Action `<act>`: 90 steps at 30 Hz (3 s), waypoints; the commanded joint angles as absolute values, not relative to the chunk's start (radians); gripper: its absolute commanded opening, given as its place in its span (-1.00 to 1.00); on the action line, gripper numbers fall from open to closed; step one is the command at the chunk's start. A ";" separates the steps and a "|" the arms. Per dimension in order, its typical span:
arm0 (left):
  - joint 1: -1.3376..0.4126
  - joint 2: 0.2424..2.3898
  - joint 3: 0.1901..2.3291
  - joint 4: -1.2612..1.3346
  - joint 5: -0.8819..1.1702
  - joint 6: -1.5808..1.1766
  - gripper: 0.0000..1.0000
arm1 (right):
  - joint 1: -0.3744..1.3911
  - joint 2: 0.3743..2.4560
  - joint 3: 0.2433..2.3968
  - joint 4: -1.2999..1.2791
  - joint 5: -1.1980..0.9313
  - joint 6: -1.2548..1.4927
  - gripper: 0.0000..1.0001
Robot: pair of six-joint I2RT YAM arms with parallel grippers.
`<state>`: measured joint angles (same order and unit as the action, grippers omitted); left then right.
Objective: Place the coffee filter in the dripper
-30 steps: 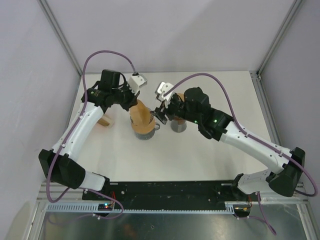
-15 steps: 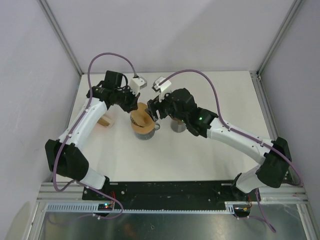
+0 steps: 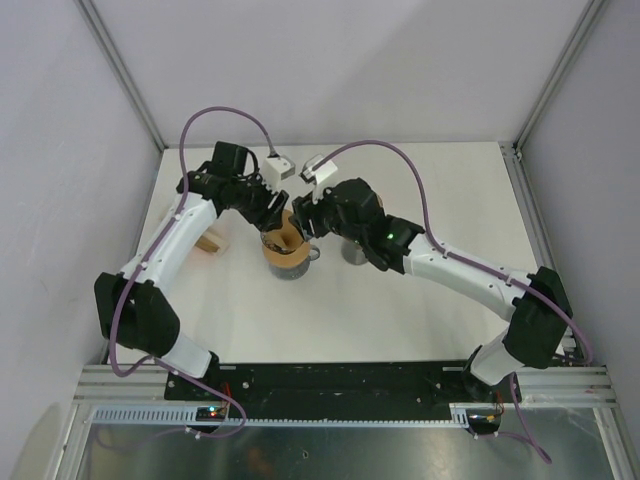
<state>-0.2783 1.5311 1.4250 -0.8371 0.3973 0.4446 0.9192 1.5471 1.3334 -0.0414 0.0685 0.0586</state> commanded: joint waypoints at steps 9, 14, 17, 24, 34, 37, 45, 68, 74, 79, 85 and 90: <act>-0.180 1.495 1.496 -0.832 0.523 0.420 0.94 | 0.964 1.660 1.490 -0.128 0.089 0.039 -0.26; -0.126 1.477 1.500 -0.829 0.523 0.422 0.99 | 0.965 1.710 1.541 -0.191 0.101 0.041 -0.51; -0.110 1.462 1.483 -0.821 0.503 0.428 0.99 | 0.965 1.739 1.574 -0.224 0.118 0.041 -0.70; -0.058 1.422 1.430 -0.785 0.490 0.436 0.99 | 0.968 1.915 1.759 -0.412 0.155 0.006 -1.00; 0.031 1.354 1.289 -0.718 0.459 0.423 0.99 | 0.999 2.107 1.990 -0.625 0.137 -0.043 -1.00; 0.047 1.342 1.261 -0.705 0.467 0.419 0.99 | 0.997 2.144 2.005 -0.634 0.134 -0.032 -1.00; 0.052 1.312 1.234 -0.699 0.502 0.414 0.99 | 0.984 2.203 2.017 -0.656 0.143 -0.003 -1.00; 0.051 1.273 1.226 -0.647 0.705 0.295 0.99 | 0.976 2.089 2.037 -0.613 0.107 -0.007 -0.67; 0.051 1.297 1.212 -0.631 0.724 0.276 0.98 | 0.979 2.048 2.036 -0.585 0.076 -0.005 -0.42; 0.052 1.304 1.210 -0.619 0.737 0.264 0.79 | 0.977 2.015 2.037 -0.572 0.076 -0.005 -0.30; 0.049 1.317 1.207 -0.613 0.754 0.257 0.32 | 0.976 1.979 2.025 -0.572 0.119 -0.007 -0.18; 0.034 1.340 1.202 -0.606 0.749 0.258 0.03 | 0.975 1.944 1.967 -0.555 0.249 -0.011 -0.10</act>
